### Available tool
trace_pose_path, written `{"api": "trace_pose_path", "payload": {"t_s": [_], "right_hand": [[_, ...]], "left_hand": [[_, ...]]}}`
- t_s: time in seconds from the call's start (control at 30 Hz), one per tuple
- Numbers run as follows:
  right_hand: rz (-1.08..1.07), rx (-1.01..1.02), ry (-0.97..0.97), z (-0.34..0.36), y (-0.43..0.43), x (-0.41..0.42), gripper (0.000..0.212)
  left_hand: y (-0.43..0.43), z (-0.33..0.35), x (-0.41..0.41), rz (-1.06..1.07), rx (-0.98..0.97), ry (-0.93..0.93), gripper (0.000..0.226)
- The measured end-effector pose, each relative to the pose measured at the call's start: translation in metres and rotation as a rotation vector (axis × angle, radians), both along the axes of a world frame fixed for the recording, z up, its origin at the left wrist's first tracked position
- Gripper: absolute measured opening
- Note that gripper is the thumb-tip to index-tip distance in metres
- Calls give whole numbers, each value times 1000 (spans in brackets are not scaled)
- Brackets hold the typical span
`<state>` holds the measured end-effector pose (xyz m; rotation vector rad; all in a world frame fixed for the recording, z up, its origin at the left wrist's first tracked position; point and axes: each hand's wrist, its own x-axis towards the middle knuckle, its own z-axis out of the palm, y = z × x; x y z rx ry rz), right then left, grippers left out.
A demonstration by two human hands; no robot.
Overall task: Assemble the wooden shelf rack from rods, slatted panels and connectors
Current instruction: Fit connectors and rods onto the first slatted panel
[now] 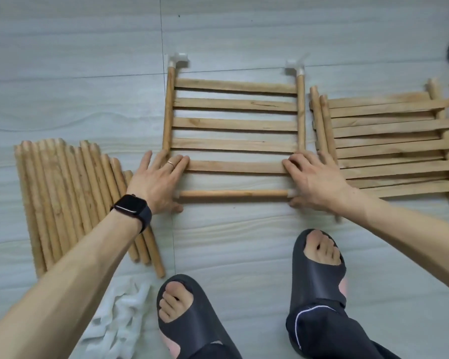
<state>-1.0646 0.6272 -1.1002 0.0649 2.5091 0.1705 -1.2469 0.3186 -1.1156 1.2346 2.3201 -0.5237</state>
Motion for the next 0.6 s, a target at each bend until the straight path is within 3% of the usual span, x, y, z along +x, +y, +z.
{"api": "trace_pose_path", "payload": {"t_s": [0.1,0.2,0.3,0.6], "right_hand": [[39,48,-29,0,8,-4,95],[47,76,-18,4,9,-11,80],[36,79,-14,5,7,-12,80],[36,71,-6,5,13,-12,76]], "left_hand": [[9,1,-7,-97,-73,62,121],[14,10,-2,-169,-107,112,93],[18,13,4,-216,-113,152,75],[18,11,8,-205,-91,122,64]]}}
